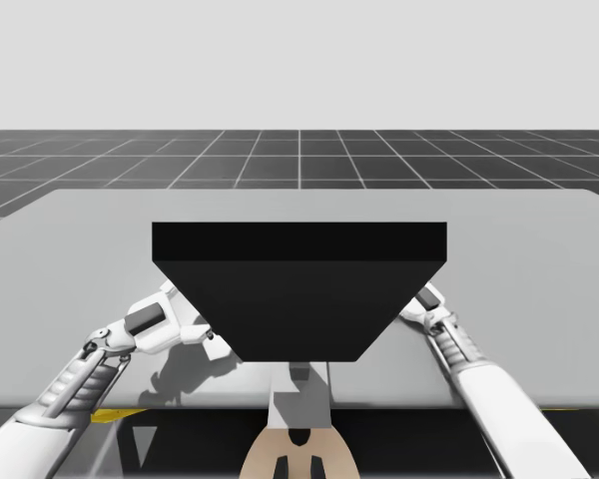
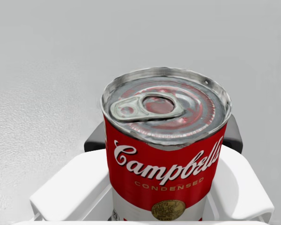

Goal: Reach around the screen and pick up the object behind it.

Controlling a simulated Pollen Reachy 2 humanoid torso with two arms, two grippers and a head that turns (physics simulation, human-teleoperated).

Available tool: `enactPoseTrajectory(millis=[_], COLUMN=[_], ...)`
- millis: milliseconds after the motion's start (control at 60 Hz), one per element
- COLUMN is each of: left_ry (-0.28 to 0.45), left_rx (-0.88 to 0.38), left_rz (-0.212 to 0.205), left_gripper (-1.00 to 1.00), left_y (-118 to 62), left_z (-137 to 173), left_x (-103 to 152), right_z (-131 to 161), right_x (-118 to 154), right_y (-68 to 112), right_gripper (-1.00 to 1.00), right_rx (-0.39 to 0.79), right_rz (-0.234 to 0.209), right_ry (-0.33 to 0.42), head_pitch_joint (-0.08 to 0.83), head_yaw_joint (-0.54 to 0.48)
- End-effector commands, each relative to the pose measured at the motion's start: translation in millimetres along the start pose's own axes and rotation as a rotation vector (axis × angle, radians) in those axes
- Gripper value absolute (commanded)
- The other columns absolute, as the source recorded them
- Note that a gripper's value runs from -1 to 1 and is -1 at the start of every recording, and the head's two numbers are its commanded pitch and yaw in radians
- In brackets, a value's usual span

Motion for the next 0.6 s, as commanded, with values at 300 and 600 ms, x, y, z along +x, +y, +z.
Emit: enactPoseTrajectory(millis=[300,600], left_ry=[-0.011,-0.016], left_rx=[0.020,0.030], left_rz=[0.011,0.012], left_gripper=[-1.00,-1.00], left_y=[3.5,5.7], left_z=[1,2], left_x=[2,2], right_z=[64,72], right_x=[65,129], right_y=[-98.1,-117.1], right_gripper=[1.00,1.00], right_rx=[-0.141,-0.216], right_rz=[0.037,0.059], right_ry=[-0.117,-0.237], head_pitch_joint=[0.095,0.090], head_yaw_joint=[-0.06,-0.05])
